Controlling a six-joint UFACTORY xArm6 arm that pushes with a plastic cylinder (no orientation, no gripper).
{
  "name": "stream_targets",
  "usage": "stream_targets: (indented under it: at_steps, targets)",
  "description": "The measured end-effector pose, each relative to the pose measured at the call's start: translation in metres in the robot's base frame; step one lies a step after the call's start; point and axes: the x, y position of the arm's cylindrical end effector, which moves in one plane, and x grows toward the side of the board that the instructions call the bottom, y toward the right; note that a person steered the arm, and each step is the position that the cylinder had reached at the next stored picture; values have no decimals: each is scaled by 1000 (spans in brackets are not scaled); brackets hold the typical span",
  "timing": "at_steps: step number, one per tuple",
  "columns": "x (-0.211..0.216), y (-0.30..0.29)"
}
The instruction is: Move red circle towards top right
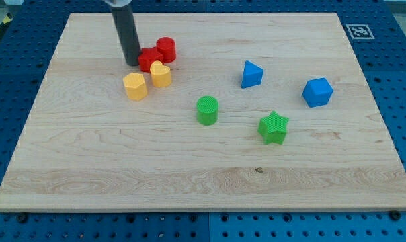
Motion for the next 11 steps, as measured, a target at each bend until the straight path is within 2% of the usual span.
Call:
stream_targets:
  at_steps: [2, 8, 9, 10, 11]
  targets:
    - [-37, 73]
    - [-39, 249]
    - [-39, 260]
    - [-45, 245]
    - [-45, 202]
